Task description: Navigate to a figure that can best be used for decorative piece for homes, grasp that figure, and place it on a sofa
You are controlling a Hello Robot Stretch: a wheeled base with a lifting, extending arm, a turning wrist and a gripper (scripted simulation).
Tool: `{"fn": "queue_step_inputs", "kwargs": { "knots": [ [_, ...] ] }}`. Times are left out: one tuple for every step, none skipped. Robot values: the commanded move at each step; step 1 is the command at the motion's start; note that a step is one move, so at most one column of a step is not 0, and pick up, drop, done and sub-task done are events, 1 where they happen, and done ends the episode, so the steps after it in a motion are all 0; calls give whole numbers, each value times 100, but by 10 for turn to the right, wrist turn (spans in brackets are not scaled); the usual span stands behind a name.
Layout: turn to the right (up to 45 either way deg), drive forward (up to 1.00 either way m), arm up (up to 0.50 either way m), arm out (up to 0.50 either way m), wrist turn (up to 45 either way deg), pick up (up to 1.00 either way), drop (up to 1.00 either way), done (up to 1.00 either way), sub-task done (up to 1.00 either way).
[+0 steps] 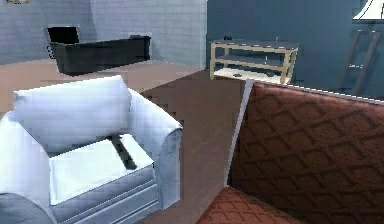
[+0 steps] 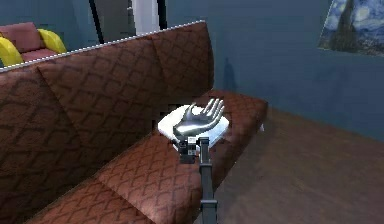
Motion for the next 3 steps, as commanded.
{"fn": "queue_step_inputs", "kwargs": {
  "knots": [
    [0,0,-32,0,0,0,0,0,0],
    [0,0,0,0,0,0,100,0,0],
    [0,0,10,0,0,0,0,0,0]
  ]
}}
